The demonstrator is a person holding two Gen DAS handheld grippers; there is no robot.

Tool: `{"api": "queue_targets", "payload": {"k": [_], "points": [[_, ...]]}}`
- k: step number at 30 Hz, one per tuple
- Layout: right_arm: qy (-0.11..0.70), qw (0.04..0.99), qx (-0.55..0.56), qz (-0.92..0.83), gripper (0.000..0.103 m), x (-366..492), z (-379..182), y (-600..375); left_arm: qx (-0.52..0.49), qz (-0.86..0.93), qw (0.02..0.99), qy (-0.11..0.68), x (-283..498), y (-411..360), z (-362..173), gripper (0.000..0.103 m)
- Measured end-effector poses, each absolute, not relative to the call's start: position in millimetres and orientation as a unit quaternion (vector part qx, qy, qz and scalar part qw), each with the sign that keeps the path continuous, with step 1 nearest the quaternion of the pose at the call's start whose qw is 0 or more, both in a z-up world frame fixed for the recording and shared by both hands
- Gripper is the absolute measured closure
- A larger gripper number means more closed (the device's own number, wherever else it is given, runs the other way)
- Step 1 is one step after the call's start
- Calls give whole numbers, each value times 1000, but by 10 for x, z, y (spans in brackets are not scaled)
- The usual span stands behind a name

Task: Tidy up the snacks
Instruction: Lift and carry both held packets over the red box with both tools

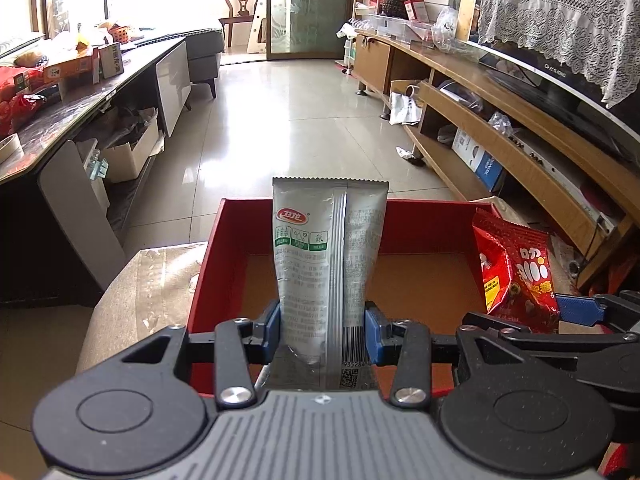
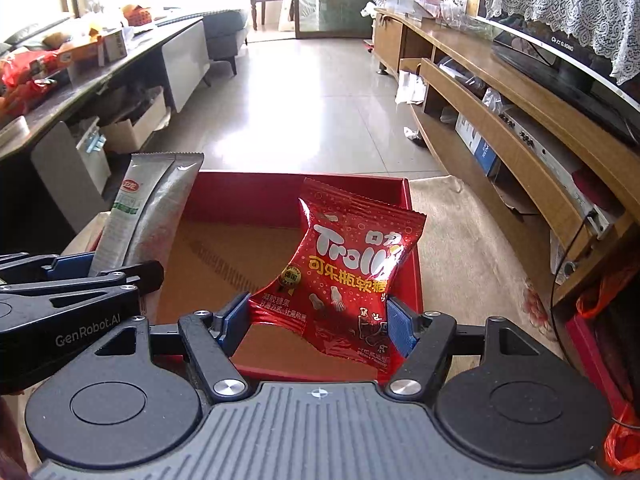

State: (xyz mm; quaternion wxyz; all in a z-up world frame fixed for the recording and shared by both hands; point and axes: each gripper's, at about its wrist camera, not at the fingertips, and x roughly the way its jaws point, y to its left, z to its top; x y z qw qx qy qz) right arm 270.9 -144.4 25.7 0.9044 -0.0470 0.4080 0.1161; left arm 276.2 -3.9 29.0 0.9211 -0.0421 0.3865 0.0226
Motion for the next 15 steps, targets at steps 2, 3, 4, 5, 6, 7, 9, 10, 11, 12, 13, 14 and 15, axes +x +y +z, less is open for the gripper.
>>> {"api": "queue_targets", "payload": {"k": [2, 3, 4, 5, 6, 7, 9, 10, 11, 12, 13, 14, 15], "points": [[410, 903, -48, 118, 28, 2759, 223, -1431, -43, 26, 919, 391, 2825, -35, 253, 65], [410, 903, -50, 119, 28, 2781, 205, -1426, -44, 27, 918, 393, 2850, -32, 234, 65], [410, 903, -51, 120, 28, 2803, 187, -1418, -45, 28, 917, 395, 2877, -31, 213, 65], [411, 902, -53, 120, 28, 2820, 173, -1405, -45, 30, 916, 398, 2900, -34, 192, 65], [412, 902, -54, 120, 28, 2841, 156, -1396, -45, 33, 915, 399, 2921, -35, 172, 65], [413, 901, -56, 120, 28, 2863, 140, -1387, -44, 35, 914, 401, 2941, -34, 154, 66], [413, 901, -58, 121, 28, 2892, 106, -1368, -41, 38, 913, 405, 2968, -37, 117, 66], [414, 900, -59, 122, 28, 2908, 84, -1359, -39, 40, 912, 407, 2987, -39, 97, 66], [417, 899, -60, 124, 28, 2929, 65, -1360, -38, 41, 910, 411, 3004, -40, 71, 66], [419, 897, -61, 124, 28, 2940, 39, -1355, -37, 43, 909, 414, 3019, -37, 44, 66], [421, 896, -63, 125, 28, 2948, 13, -1345, -37, 44, 907, 417, 3032, -37, 17, 66], [424, 895, -65, 124, 28, 2965, -5, -1335, -37, 45, 906, 420, 3044, -39, -7, 66], [425, 894, -68, 123, 28, 2970, -22, -1324, -37, 46, 905, 422, 3054, -44, -27, 66]]}}
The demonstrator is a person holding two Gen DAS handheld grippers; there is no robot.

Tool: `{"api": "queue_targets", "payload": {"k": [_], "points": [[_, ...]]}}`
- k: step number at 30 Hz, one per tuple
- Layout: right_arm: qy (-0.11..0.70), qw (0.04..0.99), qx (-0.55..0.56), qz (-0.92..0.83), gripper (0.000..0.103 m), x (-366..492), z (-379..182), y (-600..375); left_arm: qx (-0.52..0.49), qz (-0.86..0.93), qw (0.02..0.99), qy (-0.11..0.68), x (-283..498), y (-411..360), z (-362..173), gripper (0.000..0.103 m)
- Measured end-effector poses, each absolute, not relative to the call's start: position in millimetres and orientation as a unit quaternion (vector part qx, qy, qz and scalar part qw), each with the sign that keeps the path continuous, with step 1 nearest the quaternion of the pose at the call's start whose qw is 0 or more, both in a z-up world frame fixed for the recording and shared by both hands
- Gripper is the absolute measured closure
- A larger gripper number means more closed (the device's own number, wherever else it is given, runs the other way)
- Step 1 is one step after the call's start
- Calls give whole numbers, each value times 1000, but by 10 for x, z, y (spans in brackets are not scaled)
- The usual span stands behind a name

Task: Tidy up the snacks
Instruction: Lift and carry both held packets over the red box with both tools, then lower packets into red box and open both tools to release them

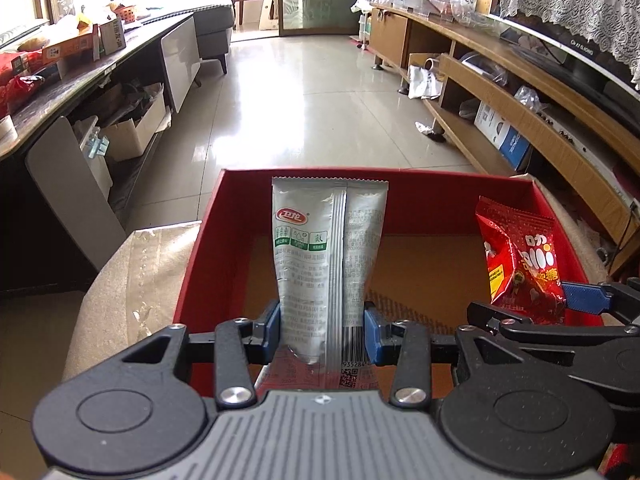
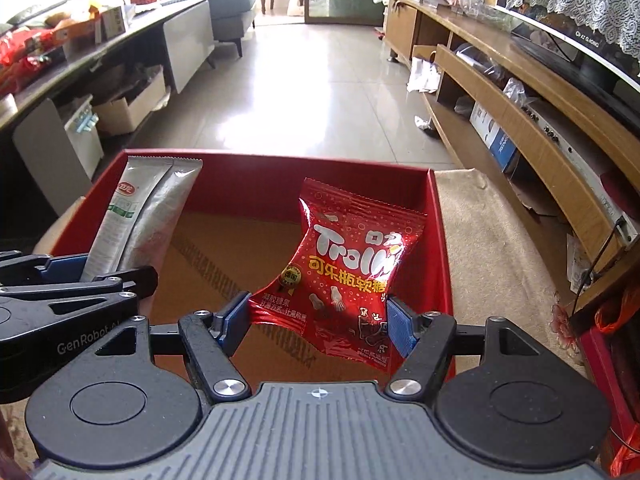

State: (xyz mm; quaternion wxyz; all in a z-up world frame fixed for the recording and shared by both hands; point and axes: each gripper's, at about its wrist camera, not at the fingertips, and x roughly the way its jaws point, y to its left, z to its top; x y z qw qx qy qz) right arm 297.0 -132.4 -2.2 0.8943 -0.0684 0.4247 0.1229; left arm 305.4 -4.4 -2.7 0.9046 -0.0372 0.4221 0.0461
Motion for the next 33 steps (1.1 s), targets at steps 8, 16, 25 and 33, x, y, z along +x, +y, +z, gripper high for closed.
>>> {"api": "queue_targets", "payload": {"k": [8, 16, 25, 33], "points": [[434, 889, -76, 121, 28, 3031, -128, -1284, -30, 55, 899, 433, 3116, -60, -152, 67], [437, 886, -93, 124, 27, 3080, -224, -1217, -24, 66, 892, 446, 3172, -76, -269, 67], [430, 886, -120, 124, 26, 3063, -259, -1150, -21, 75, 886, 456, 3179, -61, -319, 67], [427, 888, -119, 124, 25, 3066, -265, -1142, -23, 82, 885, 457, 3179, -52, -312, 66]]}}
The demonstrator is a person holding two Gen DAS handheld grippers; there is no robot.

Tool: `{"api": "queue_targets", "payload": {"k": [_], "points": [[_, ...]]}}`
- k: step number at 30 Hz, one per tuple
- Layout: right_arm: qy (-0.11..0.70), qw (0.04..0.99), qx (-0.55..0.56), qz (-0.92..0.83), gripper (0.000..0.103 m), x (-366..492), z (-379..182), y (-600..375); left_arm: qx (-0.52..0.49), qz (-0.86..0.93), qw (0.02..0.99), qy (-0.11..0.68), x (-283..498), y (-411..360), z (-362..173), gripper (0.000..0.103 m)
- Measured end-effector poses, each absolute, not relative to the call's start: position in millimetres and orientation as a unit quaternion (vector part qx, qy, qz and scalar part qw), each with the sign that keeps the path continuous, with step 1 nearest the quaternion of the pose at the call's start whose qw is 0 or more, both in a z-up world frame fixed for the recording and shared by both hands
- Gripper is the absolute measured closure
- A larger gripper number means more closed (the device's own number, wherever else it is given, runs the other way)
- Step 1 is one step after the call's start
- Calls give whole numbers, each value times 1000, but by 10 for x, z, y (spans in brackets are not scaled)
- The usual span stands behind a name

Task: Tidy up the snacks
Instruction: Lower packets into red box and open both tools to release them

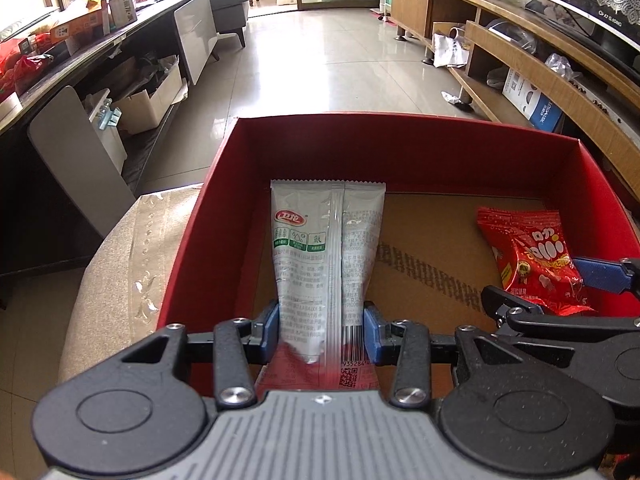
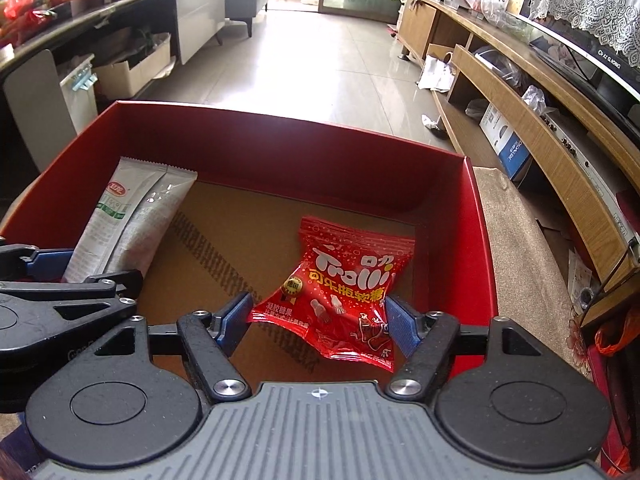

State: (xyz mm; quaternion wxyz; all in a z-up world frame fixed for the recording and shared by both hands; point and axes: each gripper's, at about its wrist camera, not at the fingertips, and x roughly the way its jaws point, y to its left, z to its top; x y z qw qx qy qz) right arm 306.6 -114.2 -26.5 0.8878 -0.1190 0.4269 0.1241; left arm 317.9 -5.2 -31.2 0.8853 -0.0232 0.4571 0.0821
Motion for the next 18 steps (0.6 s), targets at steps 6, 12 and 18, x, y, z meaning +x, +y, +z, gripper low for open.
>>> {"api": "queue_targets", "payload": {"k": [6, 12, 18], "points": [[424, 891, -104, 124, 23, 3067, -230, -1175, -18, 87, 890, 448, 3167, -43, -258, 61], [417, 895, -107, 116, 18, 3046, -190, -1188, -10, 89, 892, 443, 3145, -31, -216, 56], [414, 897, -104, 113, 17, 3032, -161, -1200, -13, 91, 893, 441, 3133, -14, -180, 50]]}}
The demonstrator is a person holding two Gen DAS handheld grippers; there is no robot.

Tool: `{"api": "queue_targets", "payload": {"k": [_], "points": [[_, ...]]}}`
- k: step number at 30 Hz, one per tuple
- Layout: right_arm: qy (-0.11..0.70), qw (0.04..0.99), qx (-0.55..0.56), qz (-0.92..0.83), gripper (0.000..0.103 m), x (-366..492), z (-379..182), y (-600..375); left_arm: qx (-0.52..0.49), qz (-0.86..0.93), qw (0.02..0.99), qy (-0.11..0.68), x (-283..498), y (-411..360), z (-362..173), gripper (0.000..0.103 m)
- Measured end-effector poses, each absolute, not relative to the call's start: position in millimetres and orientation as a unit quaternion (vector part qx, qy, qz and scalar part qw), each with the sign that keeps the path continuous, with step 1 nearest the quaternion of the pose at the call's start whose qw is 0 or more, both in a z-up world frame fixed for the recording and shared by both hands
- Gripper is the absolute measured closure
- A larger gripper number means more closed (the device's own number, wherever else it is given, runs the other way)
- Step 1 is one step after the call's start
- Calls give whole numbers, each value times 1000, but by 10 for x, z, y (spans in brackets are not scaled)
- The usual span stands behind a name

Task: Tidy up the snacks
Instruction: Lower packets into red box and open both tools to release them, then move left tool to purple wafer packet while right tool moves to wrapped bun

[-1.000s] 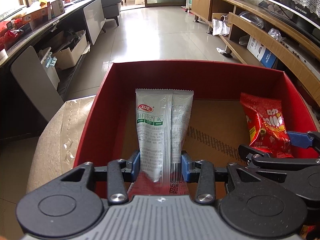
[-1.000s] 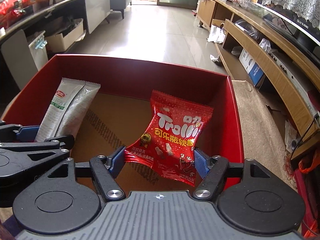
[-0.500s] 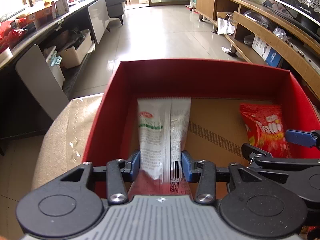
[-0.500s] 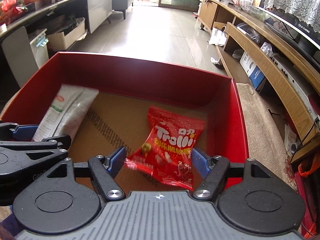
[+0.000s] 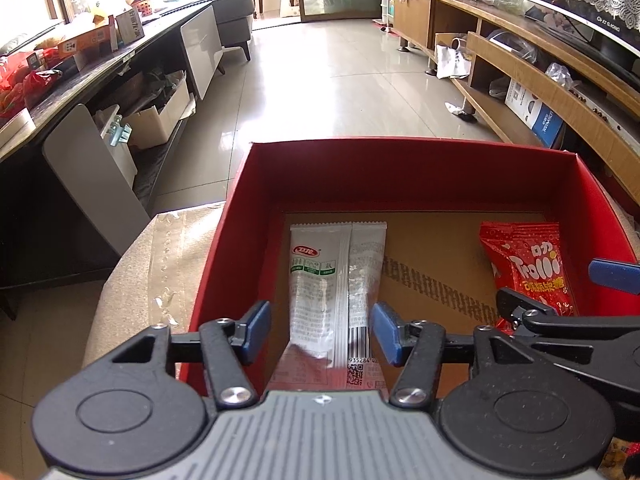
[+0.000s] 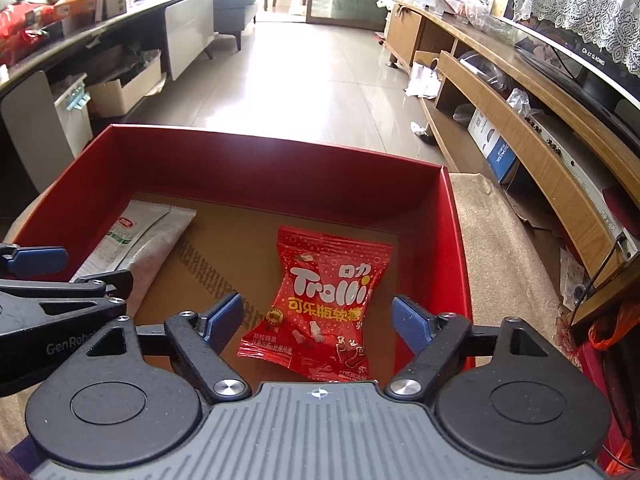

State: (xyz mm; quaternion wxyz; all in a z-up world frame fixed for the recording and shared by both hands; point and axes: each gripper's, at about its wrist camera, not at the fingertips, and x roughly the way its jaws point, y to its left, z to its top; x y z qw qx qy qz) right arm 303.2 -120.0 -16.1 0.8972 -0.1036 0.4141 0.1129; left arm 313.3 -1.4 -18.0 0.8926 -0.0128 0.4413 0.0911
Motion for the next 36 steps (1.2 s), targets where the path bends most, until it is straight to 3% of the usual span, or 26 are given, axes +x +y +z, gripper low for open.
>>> {"api": "queue_targets", "payload": {"k": [36], "points": [[398, 904, -121, 105, 9, 2488, 260, -1307, -47, 42, 914, 401, 2483, 49, 334, 31]]}}
